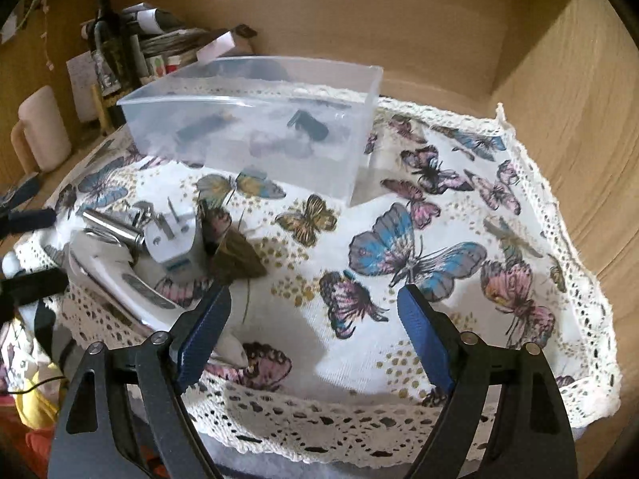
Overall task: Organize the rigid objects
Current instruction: 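Grasp the white handheld device with the left gripper while the right grasps a brown piece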
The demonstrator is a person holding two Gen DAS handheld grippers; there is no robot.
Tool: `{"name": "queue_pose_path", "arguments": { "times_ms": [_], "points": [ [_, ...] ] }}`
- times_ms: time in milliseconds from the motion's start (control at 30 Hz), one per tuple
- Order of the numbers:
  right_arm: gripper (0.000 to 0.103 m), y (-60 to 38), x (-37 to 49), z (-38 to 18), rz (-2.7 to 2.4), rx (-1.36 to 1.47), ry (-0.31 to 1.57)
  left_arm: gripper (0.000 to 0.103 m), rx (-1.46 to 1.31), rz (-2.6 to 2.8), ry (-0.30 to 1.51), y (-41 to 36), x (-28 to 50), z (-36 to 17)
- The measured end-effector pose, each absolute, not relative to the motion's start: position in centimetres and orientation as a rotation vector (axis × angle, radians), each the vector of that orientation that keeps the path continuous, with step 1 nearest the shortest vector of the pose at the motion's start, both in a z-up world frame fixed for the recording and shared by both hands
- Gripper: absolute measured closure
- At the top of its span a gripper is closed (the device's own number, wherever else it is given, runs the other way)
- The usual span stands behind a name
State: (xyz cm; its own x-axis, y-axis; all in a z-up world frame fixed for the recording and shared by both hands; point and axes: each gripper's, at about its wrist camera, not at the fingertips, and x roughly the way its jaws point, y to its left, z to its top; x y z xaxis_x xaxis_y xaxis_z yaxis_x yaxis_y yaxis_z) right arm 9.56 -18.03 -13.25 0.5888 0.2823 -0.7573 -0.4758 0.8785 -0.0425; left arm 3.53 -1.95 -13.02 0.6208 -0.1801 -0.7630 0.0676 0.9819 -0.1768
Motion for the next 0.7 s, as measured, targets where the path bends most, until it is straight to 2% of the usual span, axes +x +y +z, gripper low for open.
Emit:
{"name": "queue_pose_path", "arguments": {
  "times_ms": [233,467,500,567,633,700],
  "points": [
    [0.019,-17.8,8.3,-13.8,0.542,-0.223,0.839,0.005,-0.215,-0.137,0.950,-3.0,4.0,-14.6],
    [0.015,-17.2,6.3,-14.7,0.614,-0.221,0.823,0.007,-0.222,-0.082,0.916,-3.9,5.1,-14.6],
    [0.015,-17.1,6.2,-14.7,0.622,-0.227,0.820,0.009,-0.208,-0.072,0.909,-4.0,5.3,-14.7],
    [0.015,-17.2,6.0,-14.6,0.625,-0.233,0.812,0.031,-0.158,-0.035,0.893,-4.3,5.8,-14.8],
    [0.015,-17.7,6.4,-14.3,0.611,-0.217,0.812,0.040,-0.142,-0.049,0.874,-4.0,5.8,-14.6],
    [0.015,-18.2,6.9,-14.1,0.597,-0.199,0.811,0.044,-0.144,-0.067,0.874,-3.4,5.6,-14.5]
  ]
}}
